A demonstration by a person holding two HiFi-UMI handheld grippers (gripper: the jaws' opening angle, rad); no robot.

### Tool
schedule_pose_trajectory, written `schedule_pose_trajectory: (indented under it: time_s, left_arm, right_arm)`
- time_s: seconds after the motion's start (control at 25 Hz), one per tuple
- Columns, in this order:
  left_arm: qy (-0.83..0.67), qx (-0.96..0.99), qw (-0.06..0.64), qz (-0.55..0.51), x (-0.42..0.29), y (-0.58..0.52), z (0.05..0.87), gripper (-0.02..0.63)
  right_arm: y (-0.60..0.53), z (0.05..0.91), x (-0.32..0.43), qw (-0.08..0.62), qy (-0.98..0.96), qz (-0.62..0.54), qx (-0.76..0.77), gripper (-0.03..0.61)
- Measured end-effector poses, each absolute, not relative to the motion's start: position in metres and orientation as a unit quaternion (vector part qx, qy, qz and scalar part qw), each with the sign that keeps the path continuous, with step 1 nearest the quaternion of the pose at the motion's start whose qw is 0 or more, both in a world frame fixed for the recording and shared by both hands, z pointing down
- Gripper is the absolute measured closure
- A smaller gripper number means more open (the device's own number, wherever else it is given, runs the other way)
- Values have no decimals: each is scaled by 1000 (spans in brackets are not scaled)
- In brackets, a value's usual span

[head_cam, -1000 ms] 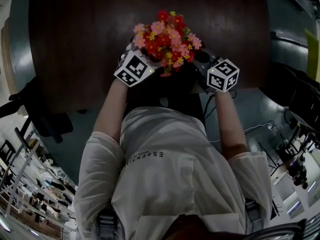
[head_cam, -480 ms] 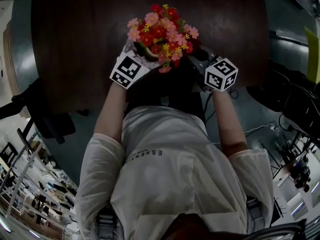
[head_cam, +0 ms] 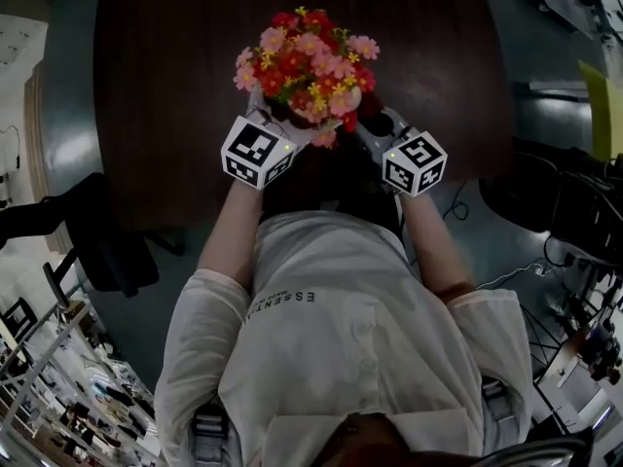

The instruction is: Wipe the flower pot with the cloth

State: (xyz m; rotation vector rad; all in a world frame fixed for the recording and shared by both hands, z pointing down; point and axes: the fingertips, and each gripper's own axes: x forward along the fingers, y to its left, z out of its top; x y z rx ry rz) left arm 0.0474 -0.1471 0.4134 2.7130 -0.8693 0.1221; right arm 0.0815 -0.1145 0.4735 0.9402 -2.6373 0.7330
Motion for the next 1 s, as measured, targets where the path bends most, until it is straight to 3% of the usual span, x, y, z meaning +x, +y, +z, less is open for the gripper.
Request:
schedule_pose_trajectory:
  time_s: [0.56,1.0]
  left_arm:
    - [-320,938,133,8,31,-154,378,52]
    - [-314,939,136,18,24,-155,370,51]
  right_arm:
    - [-62,458,-2,169,-956,176,165,528]
    - [-149,449,59,140,-917,186,325,528]
